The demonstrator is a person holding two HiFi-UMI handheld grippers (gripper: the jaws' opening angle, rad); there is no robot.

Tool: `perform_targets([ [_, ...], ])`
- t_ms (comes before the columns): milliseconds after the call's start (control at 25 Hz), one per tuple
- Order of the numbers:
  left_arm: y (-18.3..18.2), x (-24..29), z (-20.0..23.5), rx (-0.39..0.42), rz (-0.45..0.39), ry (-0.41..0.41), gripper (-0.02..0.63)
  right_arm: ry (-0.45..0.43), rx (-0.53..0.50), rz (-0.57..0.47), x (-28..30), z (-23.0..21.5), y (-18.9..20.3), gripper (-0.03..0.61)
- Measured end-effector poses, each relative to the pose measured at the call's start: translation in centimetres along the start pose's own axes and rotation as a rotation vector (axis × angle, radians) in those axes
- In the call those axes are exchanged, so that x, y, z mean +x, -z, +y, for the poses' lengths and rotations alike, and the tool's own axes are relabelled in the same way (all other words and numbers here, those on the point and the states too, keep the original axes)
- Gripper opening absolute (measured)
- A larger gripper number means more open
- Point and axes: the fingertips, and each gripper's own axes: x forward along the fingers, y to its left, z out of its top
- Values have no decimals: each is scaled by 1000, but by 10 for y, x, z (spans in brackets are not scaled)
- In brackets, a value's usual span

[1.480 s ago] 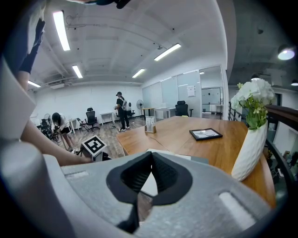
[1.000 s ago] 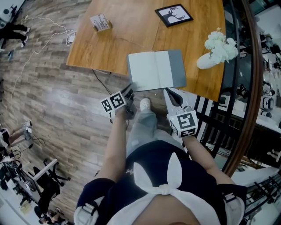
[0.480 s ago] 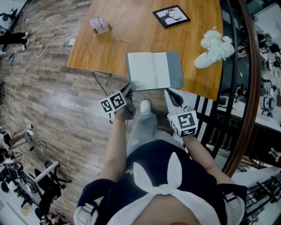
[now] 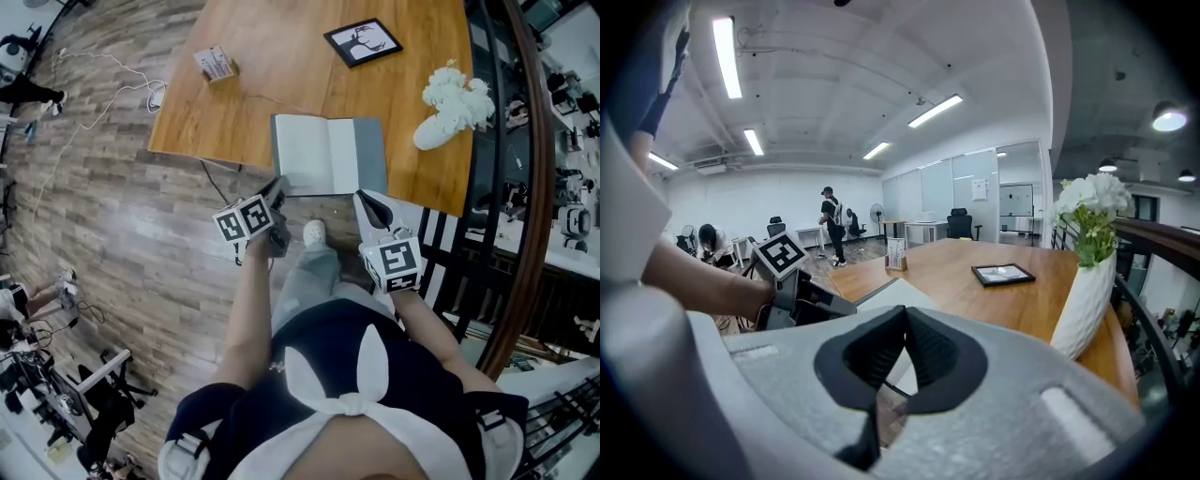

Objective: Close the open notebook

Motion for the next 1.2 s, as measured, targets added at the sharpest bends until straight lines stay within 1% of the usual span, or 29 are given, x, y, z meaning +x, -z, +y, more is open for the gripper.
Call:
perform_targets([
  [600, -10, -6, -18, 111, 33, -38, 57, 27, 17, -17, -9, -11, 1, -2],
  [840, -13, -10, -27, 152, 50, -56, 57, 28, 14, -30, -11, -9, -6, -2],
  [1200, -18, -11, -36, 171, 62, -75, 57, 40, 18, -34, -13, -7, -6, -2],
])
